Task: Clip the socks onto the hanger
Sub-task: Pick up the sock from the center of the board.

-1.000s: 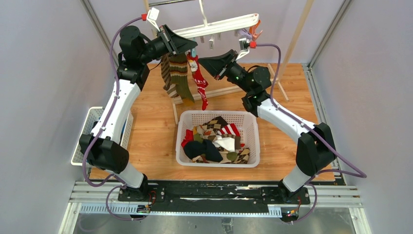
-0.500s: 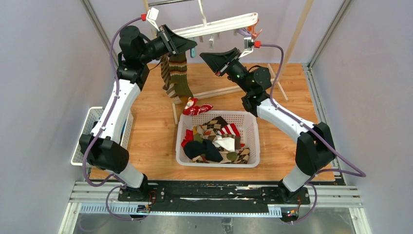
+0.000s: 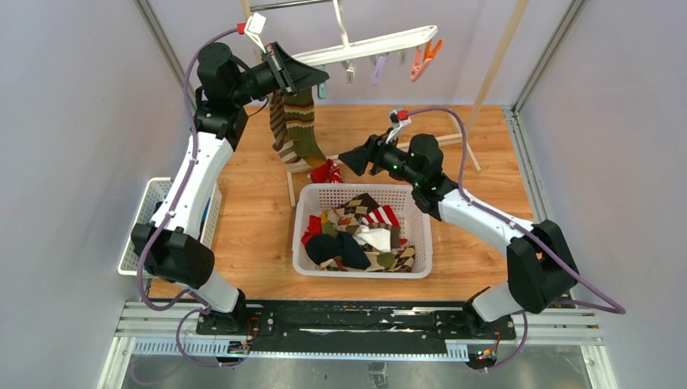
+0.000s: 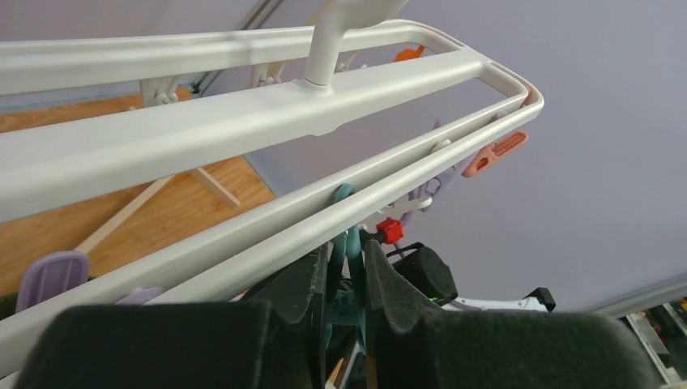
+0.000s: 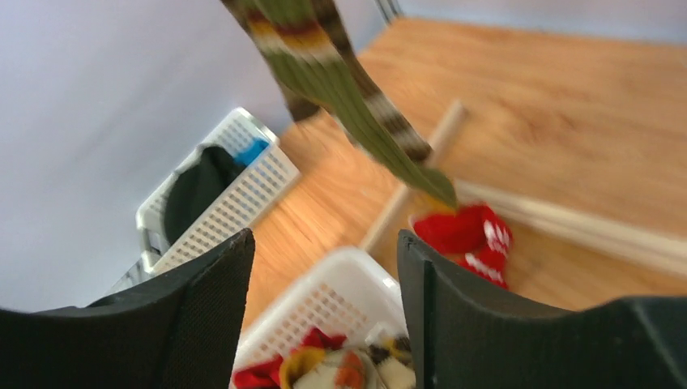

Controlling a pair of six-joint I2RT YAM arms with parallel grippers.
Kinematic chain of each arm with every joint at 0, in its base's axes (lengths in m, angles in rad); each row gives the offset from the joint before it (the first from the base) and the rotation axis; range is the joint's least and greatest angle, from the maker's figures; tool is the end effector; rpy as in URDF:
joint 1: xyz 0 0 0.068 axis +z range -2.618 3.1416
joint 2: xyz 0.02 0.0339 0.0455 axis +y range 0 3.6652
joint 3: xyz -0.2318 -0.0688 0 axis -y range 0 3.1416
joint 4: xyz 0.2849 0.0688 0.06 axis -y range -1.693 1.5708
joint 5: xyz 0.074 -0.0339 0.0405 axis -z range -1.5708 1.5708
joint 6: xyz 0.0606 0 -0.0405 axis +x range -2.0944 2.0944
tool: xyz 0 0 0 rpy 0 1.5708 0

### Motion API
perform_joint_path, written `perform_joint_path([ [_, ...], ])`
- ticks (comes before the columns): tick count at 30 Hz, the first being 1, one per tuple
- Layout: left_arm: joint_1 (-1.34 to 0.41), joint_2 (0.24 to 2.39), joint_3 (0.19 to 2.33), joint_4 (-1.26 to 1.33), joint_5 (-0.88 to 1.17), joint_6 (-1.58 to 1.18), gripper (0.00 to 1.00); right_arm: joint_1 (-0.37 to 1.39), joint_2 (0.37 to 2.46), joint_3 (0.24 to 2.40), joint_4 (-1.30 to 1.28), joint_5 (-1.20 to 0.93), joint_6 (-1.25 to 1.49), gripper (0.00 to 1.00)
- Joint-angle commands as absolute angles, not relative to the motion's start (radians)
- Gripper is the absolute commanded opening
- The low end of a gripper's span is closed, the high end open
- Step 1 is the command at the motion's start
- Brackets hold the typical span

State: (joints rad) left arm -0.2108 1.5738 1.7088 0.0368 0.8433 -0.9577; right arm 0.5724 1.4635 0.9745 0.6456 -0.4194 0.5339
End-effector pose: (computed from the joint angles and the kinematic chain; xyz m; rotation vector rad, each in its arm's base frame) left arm 0.3891 -0.1295 0.4626 0.1921 1.6445 -1.5044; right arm 0.3251 0.2388 0.2833 -0.4015 1.4892 1.1912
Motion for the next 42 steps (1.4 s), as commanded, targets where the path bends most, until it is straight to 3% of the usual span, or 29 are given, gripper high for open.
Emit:
perform_joint_path([
  [1,-0.212,1.557,1.707,0.035,0.924,-0.963,0.0,0.584,1.499,0.965,0.414,-0.28,0.477,0.68],
  [9,-0.207,1.563,1.702,0.035,0.91,-0.96,0.0,0.597,1.773,1.203,0.185,-0.157,0.396,0.68],
  [15,-0.2,1.571,1.708,0.037,0.91,-0.961,0.0,0.601,2.007,1.436,0.07,-0.217,0.346,0.68],
  [22,-0.183,1.575,1.706,0.045,0.917,-0.969,0.0,0.602,2.142,1.606,-0.053,-0.253,0.296,0.65],
  [26,-0.177,1.574,1.699,0.054,0.918,-0.972,0.0,0.61,2.184,1.63,-0.067,-0.266,0.293,0.53],
  [32,-0.172,1.577,1.695,0.055,0.919,-0.967,0.0,0.606,2.136,1.597,0.005,-0.275,0.319,0.01],
  [37,-0.164,1.582,1.695,0.055,0.917,-0.963,0.0,0.595,1.929,1.427,0.199,-0.308,0.375,0.0],
  [42,-0.16,1.577,1.691,0.057,0.918,-0.963,0.0,0.601,1.752,1.309,0.223,-0.403,0.397,0.0],
])
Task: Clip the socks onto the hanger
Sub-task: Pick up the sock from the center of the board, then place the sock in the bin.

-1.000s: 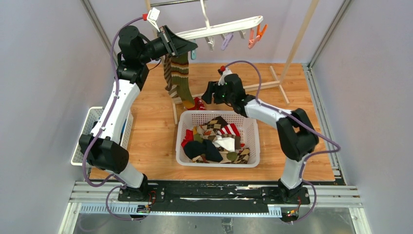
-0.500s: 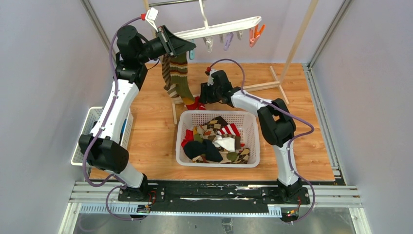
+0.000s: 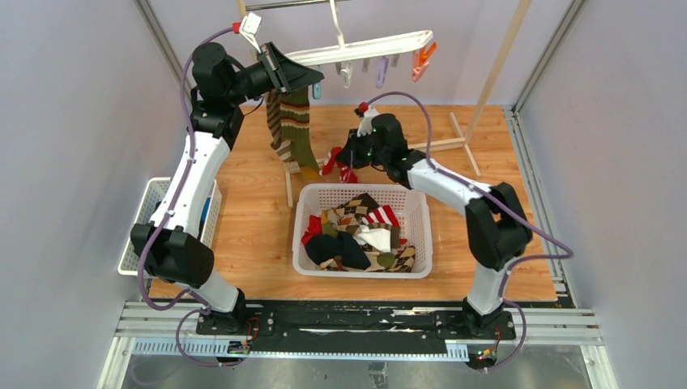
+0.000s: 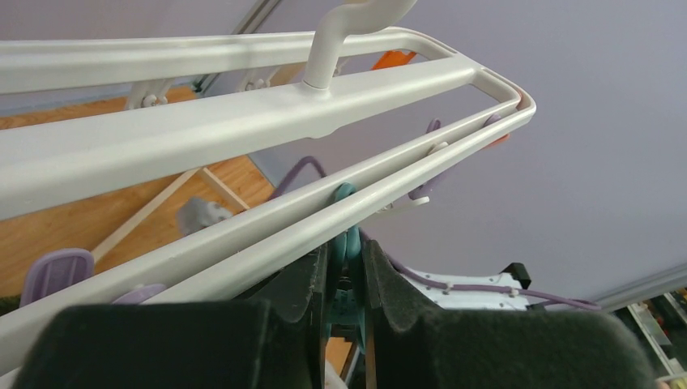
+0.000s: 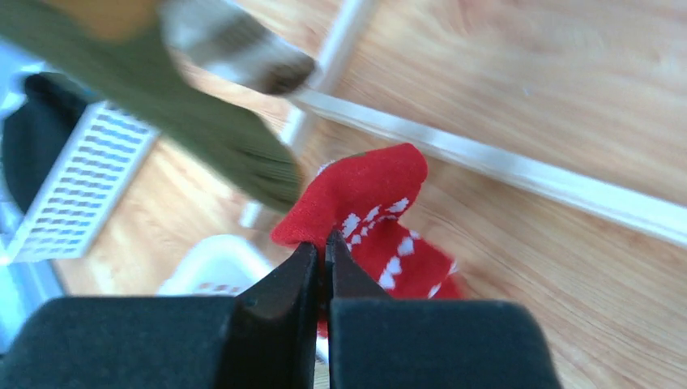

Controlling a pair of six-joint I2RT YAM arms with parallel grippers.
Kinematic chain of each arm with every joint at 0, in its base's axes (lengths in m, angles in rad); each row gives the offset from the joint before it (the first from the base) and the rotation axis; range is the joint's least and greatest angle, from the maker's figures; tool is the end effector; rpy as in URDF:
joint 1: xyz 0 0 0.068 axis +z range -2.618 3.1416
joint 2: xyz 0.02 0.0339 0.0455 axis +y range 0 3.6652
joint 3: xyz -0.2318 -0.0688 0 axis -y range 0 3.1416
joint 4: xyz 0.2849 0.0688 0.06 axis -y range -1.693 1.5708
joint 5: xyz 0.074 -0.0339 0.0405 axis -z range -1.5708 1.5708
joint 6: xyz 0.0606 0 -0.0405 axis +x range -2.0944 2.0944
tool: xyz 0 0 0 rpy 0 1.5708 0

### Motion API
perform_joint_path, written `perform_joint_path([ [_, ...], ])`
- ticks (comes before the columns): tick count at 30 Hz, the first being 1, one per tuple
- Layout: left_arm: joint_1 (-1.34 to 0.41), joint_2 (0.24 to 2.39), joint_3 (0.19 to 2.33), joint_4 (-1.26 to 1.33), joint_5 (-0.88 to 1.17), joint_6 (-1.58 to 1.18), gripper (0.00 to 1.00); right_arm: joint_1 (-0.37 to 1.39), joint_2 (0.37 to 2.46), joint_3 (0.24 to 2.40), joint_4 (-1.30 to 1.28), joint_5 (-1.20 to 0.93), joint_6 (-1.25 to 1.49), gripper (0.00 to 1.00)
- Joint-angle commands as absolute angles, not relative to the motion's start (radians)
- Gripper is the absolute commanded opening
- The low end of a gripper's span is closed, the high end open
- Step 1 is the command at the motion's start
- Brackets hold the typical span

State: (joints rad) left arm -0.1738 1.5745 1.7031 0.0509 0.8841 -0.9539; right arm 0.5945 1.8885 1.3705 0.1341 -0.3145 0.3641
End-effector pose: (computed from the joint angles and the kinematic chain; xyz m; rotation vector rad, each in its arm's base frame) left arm 0.3921 -0.1164 0.4614 0.2073 1.6409 -1.4966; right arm 0.3968 0.2909 0.1955 -0.4518 2.0041 0.9228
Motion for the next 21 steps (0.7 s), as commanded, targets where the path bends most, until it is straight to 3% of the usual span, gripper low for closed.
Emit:
perform_joint_path([
  [1,-0.159,1.576,1.689,0.058,0.919,-0.964,0.0,0.605,1.716,1.282,0.213,-0.426,0.397,0.0],
  [9,-0.153,1.565,1.683,0.067,0.919,-0.974,0.0,0.716,1.444,1.058,0.027,-0.406,0.316,0.0],
  [17,-0.153,1.555,1.681,0.073,0.917,-0.984,0.0,0.778,1.362,0.877,-0.145,-0.388,0.266,0.01],
  [21,-0.153,1.549,1.673,0.079,0.919,-0.986,0.0,0.777,1.327,0.849,-0.261,-0.295,0.163,0.2],
])
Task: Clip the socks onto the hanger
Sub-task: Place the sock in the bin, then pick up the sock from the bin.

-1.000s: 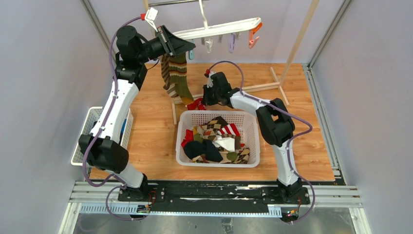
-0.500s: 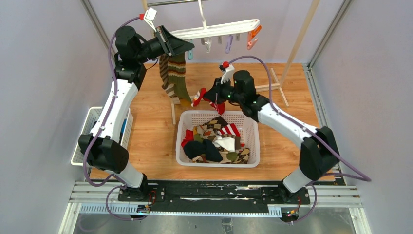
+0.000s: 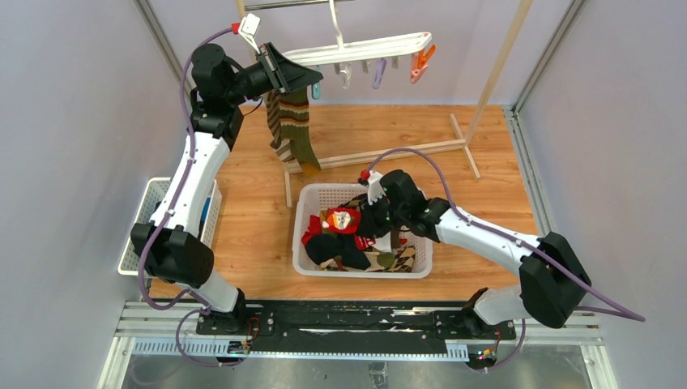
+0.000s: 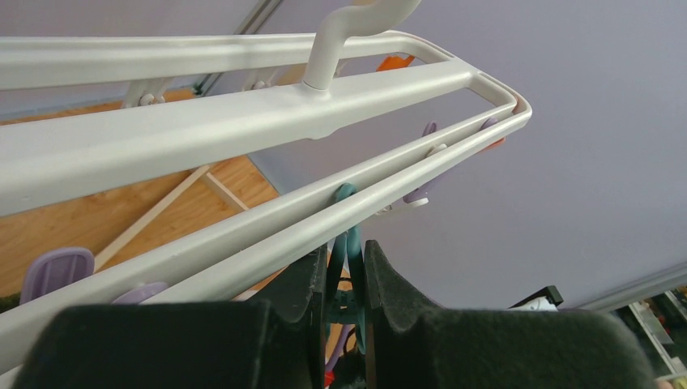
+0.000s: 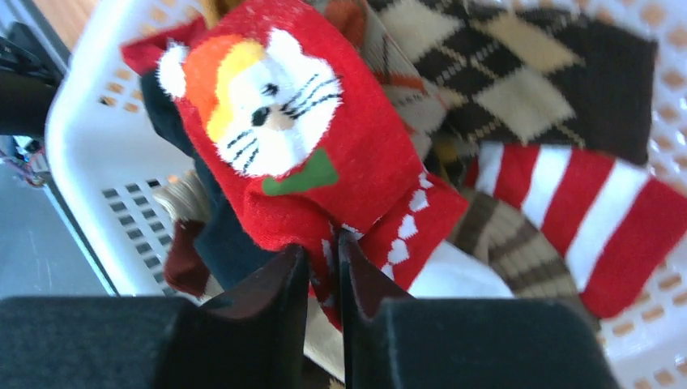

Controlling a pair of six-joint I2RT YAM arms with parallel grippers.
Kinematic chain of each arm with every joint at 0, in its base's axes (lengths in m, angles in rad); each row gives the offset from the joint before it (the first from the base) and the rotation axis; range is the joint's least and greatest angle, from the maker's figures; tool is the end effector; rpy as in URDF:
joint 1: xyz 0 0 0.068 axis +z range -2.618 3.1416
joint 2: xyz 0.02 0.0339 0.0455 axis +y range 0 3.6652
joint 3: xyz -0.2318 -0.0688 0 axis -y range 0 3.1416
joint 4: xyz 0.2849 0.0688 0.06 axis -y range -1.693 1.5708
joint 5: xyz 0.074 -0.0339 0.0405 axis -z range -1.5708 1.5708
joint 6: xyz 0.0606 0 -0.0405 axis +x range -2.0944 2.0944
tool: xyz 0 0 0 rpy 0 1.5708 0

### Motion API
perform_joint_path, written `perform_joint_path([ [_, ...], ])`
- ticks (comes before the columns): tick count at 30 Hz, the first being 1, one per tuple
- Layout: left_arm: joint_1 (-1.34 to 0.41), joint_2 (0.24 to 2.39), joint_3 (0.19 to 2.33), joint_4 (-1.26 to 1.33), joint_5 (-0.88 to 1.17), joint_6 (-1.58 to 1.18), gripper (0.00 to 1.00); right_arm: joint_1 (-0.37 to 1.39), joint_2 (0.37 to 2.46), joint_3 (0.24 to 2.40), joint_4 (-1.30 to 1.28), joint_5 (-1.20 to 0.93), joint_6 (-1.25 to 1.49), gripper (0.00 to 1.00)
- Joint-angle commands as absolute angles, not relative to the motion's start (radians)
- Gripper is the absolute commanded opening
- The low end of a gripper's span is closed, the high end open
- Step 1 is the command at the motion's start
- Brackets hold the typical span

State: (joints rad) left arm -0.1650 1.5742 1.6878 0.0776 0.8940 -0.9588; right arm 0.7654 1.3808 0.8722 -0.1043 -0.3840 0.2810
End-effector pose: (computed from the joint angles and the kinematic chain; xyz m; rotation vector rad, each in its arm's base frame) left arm 0.3937 -0.1134 0.4585 0.2126 1.6331 -1.4973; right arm 0.2444 0.2663 0.1799 -0.7784 2.1812 0.9858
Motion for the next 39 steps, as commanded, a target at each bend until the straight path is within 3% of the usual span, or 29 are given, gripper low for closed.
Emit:
perform_joint_path([
  [1,-0.153,1.548,1.67,0.079,0.92,-0.986,0.0,0.777,1.316,0.847,-0.275,-0.282,0.142,0.28],
  [9,-0.153,1.549,1.666,0.079,0.922,-0.988,0.0,0.861,1.269,0.91,-0.294,-0.093,0.007,0.61],
  [17,-0.152,1.548,1.671,0.081,0.928,-0.994,0.0,0.972,1.345,1.037,-0.419,0.16,-0.16,0.68],
  [25,-0.15,1.552,1.667,0.089,0.93,-1.0,0.0,1.047,1.436,1.099,-0.355,0.25,-0.393,0.69],
  [33,-0.15,1.554,1.671,0.088,0.931,-1.004,0.0,1.071,1.589,1.217,-0.343,0.219,-0.573,0.63],
  [39,-0.146,1.555,1.678,0.087,0.935,-1.007,0.0,1.092,1.66,1.248,-0.36,0.234,-0.647,0.52],
])
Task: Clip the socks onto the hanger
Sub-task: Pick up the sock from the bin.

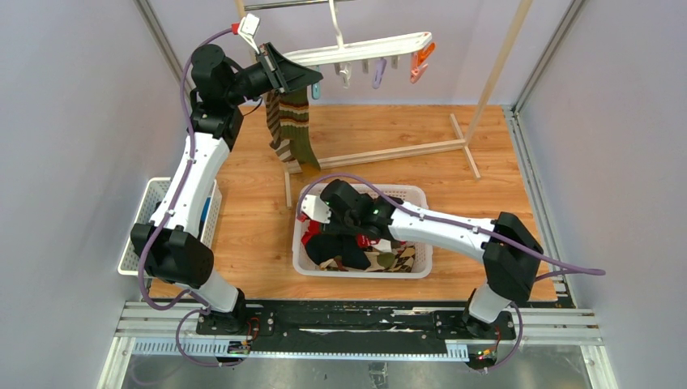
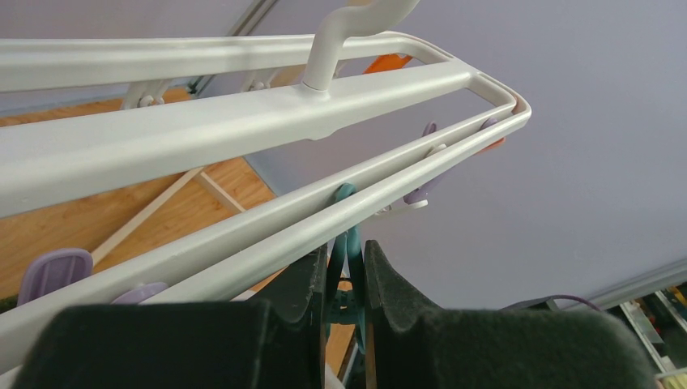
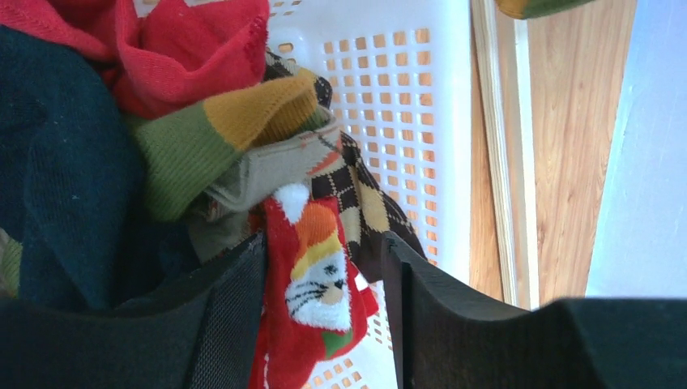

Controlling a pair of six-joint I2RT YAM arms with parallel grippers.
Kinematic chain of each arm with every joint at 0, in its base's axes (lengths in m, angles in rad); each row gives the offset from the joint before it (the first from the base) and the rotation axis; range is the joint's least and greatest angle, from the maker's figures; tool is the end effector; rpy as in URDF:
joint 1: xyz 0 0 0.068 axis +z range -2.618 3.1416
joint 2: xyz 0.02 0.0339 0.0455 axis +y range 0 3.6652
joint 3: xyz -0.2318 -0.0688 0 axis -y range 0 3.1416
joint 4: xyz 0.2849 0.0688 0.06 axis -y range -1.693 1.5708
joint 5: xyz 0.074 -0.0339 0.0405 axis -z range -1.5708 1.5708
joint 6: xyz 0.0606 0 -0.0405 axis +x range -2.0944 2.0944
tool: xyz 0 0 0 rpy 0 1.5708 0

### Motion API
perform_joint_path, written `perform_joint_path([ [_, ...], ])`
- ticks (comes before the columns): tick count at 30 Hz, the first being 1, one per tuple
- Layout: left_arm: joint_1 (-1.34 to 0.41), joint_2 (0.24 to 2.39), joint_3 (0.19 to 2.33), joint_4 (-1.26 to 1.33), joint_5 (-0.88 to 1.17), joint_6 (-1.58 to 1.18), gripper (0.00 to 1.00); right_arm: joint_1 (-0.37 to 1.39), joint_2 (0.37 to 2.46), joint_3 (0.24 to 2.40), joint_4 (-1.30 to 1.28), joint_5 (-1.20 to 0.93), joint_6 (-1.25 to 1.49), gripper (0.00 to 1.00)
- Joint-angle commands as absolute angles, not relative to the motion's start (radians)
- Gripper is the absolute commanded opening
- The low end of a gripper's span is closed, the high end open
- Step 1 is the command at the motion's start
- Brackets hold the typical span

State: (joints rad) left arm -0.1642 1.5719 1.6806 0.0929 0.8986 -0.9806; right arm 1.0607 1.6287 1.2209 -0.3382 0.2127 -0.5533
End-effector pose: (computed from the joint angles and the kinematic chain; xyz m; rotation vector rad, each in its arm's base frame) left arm 0.3932 -0.1132 0.4582 0.2057 1.6319 -1.5137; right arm 0.2146 0.3573 0.1966 -1.5825 1.6639 0.0148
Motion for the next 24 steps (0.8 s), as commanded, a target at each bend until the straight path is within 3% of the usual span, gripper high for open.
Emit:
perform_joint_path([
  [1,-0.146,1.556,1.678,0.089,0.937,-1.008,0.0,1.102,1.67,1.243,-0.354,0.248,-0.663,0.51],
  [8,-0.141,1.553,1.675,0.092,0.941,-1.011,0.0,1.136,1.725,1.234,-0.344,0.324,-0.715,0.44],
  [9,-0.141,1.552,1.675,0.094,0.941,-1.011,0.0,1.138,1.731,1.241,-0.34,0.335,-0.715,0.4],
  [12,-0.14,1.552,1.678,0.096,0.941,-1.013,0.0,1.138,1.732,1.247,-0.26,0.416,-0.705,0.06],
  [13,-0.14,1.552,1.678,0.095,0.94,-1.014,0.0,1.135,1.724,1.248,-0.225,0.45,-0.692,0.0],
  [18,-0.14,1.549,1.68,0.095,0.941,-1.014,0.0,1.08,1.572,1.272,-0.13,0.383,-0.498,0.0],
  [24,-0.138,1.548,1.683,0.109,0.94,-1.025,0.0,0.945,1.306,1.188,0.087,-0.064,-0.176,0.0],
])
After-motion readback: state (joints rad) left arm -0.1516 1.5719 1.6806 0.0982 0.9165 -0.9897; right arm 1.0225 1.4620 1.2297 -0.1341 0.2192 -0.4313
